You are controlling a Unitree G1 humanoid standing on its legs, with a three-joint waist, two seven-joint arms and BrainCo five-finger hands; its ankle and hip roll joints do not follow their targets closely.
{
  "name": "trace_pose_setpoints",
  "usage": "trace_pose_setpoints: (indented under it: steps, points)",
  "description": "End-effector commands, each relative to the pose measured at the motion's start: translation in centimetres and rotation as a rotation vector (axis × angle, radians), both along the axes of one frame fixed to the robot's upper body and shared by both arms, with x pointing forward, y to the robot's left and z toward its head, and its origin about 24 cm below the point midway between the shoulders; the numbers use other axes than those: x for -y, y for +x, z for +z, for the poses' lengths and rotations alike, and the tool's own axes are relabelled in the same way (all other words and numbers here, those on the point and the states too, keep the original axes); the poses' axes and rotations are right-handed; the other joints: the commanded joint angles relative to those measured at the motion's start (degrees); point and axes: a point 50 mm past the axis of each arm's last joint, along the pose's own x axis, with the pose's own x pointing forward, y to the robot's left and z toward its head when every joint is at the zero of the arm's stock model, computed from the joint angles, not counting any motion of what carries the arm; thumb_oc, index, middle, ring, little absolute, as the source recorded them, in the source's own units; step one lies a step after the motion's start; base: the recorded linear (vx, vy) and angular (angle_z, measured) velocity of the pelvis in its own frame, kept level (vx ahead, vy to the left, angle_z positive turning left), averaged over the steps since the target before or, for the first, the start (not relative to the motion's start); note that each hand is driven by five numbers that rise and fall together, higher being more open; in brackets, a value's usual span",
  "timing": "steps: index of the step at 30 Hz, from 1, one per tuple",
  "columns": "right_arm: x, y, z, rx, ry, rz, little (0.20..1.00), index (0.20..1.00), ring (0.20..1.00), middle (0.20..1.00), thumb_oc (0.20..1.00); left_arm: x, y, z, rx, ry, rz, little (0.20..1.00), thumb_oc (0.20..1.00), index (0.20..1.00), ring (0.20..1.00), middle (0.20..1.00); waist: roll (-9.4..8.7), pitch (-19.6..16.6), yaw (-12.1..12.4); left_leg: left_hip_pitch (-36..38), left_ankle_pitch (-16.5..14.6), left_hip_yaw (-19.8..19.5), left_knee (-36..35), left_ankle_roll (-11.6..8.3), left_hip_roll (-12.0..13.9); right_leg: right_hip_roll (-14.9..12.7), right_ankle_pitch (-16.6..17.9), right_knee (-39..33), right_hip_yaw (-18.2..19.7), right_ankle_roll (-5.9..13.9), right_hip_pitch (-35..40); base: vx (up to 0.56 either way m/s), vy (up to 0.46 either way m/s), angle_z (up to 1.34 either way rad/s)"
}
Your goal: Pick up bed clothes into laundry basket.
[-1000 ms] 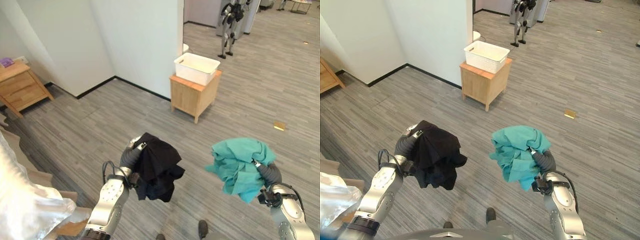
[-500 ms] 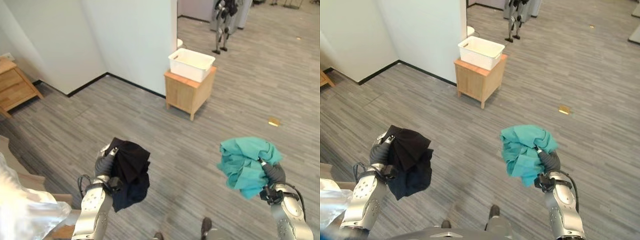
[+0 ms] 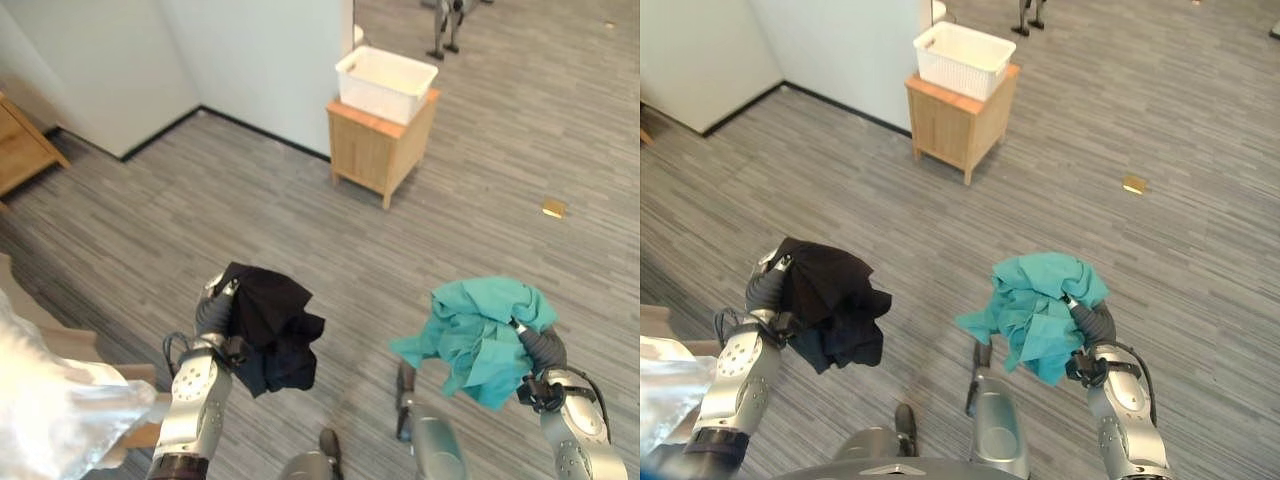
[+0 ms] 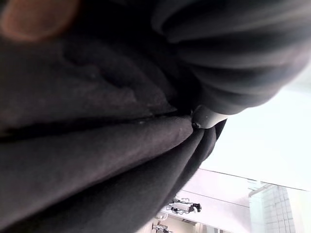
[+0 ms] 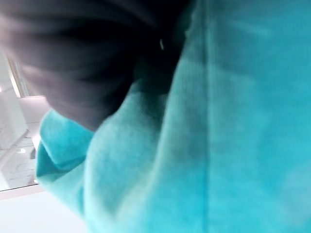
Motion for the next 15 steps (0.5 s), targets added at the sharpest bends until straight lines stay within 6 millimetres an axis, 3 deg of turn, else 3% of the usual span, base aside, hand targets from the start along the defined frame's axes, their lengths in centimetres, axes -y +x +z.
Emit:
trace_pose_setpoints:
  steps: [1,2,3,5,6,7,9,10,12,15]
  points:
    - [1.4,1.2,3.1,0.153,-0.085,0.009,0.200,0.200,0.200,0.200,0.200,-0.3,0.0,3.2,0.151,0.039,-0.049,0.200,0.200,0.200,0.200,0.200,1.79,-5.80,-1.36,19.77,-8.63,0.58,-3.78,-4.60,0.99,4.74,7.19,1.05,-1.34,-2.78,-3.67,0.43,-0.159,0.59]
    - [1.4,1.3,3.2,0.155,-0.083,0.010,0.200,0.200,0.200,0.200,0.200,-0.1,-0.1,3.0,0.144,0.028,-0.051,0.200,0.200,0.200,0.200,0.200,2.69,-6.44,-1.72,19.33,-6.76,0.43,-0.12,-6.19,2.55,5.98,6.17,2.09,-0.99,-3.83,-3.00,0.31,-0.132,0.72]
    - [1.4,1.5,3.2,0.155,-0.086,0.006,0.200,0.200,0.200,0.200,0.200,0.1,-0.2,2.7,0.140,0.004,-0.047,0.200,0.200,0.200,0.200,0.200,3.51,-6.74,-1.77,17.96,-2.54,-0.12,4.56,-8.09,3.85,6.86,5.07,3.60,-1.16,-5.20,-2.46,0.41,-0.227,0.81]
    - [1.2,2.1,4.1,0.202,-0.073,-0.002,0.200,0.200,0.200,0.200,0.200,0.4,0.1,3.0,0.160,-0.041,-0.041,0.200,0.200,0.200,0.200,0.200,3.25,-6.05,-1.29,9.26,7.53,0.48,23.01,-11.35,6.42,7.65,2.81,3.39,-1.93,-8.10,1.67,0.35,-0.332,0.42]
    - [1.4,2.3,5.0,0.241,-0.091,0.002,0.200,0.200,0.200,0.200,0.200,0.7,0.1,3.5,0.180,-0.045,-0.064,0.200,0.200,0.200,0.200,0.200,2.67,-5.24,-0.61,5.74,11.40,3.02,32.27,-12.74,8.58,7.87,1.14,2.52,-3.34,-9.74,4.65,0.43,-0.547,0.53]
    - [2.0,2.5,5.7,0.257,-0.138,-0.029,0.200,0.200,0.200,0.200,0.200,0.9,0.4,4.4,0.207,-0.040,-0.089,0.200,0.200,0.200,0.200,0.200,1.42,-3.31,0.40,0.92,12.76,8.50,41.73,-11.63,13.68,8.90,-1.78,0.49,-4.51,-12.40,9.53,0.42,-0.511,0.45]
    - [2.3,2.9,6.2,0.271,-0.160,-0.061,0.200,0.200,0.200,0.200,0.200,1.4,1.2,5.2,0.242,-0.066,-0.087,0.200,0.200,0.200,0.200,0.200,1.37,-1.36,1.89,-3.55,12.82,13.41,40.82,-11.62,18.18,9.15,-3.98,-0.24,-5.11,-12.93,13.39,0.34,-0.277,0.11]
    - [2.3,3.0,6.3,0.274,-0.158,-0.064,0.200,0.200,0.200,0.200,0.200,1.7,1.4,5.5,0.253,-0.084,-0.093,0.200,0.200,0.200,0.200,0.200,1.41,-0.97,2.43,-5.77,11.69,15.05,38.57,-11.57,18.77,8.95,-4.44,-0.70,-5.29,-12.69,14.74,0.32,-0.050,0.08]
    - [2.4,2.7,6.6,0.285,-0.158,-0.066,0.200,0.200,0.200,0.200,0.200,1.9,1.4,5.3,0.249,-0.099,-0.104,0.200,0.200,0.200,0.200,0.200,1.35,-0.96,3.67,-10.34,9.19,15.18,30.34,-10.66,17.68,8.04,-4.69,-1.89,-4.88,-11.16,17.13,0.33,0.048,0.25]
    - [2.9,2.0,5.9,0.251,-0.186,-0.077,0.200,0.200,0.200,0.200,0.200,1.6,0.9,4.2,0.202,-0.081,-0.092,0.200,0.200,0.200,0.200,0.200,1.58,-1.59,4.83,-14.12,9.43,12.95,14.76,-9.43,14.01,7.36,-6.01,-2.43,-3.26,-9.55,19.70,0.37,0.130,-0.19]
